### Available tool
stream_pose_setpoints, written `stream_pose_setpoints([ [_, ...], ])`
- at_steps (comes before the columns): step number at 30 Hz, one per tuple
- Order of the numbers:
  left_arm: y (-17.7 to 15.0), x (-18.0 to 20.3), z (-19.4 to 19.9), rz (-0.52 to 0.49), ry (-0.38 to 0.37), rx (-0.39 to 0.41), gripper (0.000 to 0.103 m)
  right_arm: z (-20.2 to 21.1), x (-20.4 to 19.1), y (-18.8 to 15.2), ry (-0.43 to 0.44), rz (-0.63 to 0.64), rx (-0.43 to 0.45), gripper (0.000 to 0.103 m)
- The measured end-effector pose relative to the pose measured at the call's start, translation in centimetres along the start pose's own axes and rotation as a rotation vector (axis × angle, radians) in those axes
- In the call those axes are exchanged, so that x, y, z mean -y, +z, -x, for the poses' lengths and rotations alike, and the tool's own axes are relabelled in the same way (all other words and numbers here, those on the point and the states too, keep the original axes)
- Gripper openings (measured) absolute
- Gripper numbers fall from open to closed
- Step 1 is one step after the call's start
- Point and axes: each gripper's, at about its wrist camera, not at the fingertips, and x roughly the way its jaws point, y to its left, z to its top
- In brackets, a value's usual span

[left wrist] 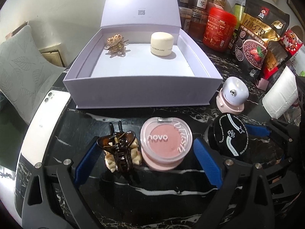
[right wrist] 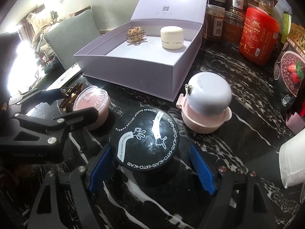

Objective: Organize objects

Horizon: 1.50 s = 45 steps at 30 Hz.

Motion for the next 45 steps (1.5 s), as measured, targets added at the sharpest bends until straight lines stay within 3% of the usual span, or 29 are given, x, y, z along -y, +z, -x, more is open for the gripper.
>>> stream_pose_setpoints([
  [12, 0.0, 0.1, -0.3, 0.002, -0.013, 0.016, 0.089, 0.2, -0.2, -0.2, 0.04, 0.012, 0.006, 0.069],
  [26, -0.1, 0.2, 0.1, -0.018, -0.011, 0.031, 0.075, 0.8, -0.1, -0.8, 0.014, 0.017, 0.009, 0.068],
  [45, 1.6, 0.9, -1.4, -0.047, -0.04, 0.04, 0.083, 1.1, -0.1, -1.4, 0.016, 0.016, 0.003, 0.068],
])
